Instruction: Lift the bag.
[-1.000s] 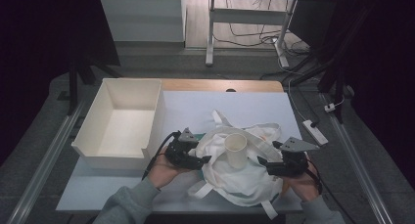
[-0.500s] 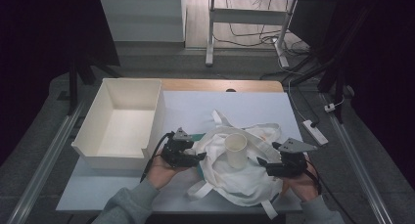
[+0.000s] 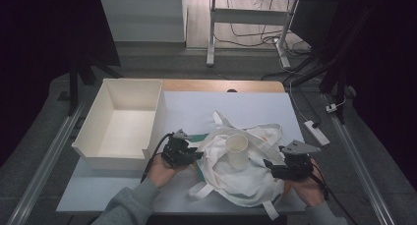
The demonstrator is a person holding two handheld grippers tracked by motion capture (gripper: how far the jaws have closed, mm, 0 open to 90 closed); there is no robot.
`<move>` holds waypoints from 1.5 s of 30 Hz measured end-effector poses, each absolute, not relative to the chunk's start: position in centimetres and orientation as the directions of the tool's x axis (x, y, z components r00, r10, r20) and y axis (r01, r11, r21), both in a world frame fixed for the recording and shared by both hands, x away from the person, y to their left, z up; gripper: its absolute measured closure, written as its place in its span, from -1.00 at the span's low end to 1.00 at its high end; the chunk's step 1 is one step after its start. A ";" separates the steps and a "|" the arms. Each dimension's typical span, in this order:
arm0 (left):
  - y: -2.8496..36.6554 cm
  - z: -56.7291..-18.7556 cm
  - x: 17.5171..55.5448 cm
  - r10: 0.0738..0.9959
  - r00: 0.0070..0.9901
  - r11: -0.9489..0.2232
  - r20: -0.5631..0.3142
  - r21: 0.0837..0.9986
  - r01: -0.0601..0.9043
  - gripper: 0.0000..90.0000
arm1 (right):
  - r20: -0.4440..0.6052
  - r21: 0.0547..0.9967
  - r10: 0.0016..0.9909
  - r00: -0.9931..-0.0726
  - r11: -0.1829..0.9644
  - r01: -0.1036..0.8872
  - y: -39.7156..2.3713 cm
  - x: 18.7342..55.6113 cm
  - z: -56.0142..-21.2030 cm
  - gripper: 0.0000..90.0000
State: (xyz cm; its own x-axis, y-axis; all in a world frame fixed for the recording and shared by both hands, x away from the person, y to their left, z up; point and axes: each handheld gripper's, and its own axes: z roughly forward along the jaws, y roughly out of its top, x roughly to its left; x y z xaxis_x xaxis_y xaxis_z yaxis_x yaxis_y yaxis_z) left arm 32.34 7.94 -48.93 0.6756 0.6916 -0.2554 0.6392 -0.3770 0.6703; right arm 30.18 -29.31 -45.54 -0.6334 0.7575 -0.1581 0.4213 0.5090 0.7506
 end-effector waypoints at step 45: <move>10.8 -44.3 31.0 0.641 0.720 -0.311 -0.267 0.766 0.562 0.85 | -0.051 0.796 0.841 -0.538 0.360 0.487 -33.4 27.9 -44.0 0.84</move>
State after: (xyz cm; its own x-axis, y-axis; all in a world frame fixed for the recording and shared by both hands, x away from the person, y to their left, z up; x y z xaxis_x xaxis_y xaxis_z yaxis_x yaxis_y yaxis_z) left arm 31.05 10.76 -44.29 0.7196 0.6410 -0.2670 0.5618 -0.3114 0.7664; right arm 27.93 -33.36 -44.00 -0.5384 0.8411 -0.0514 0.4871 0.3604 0.7956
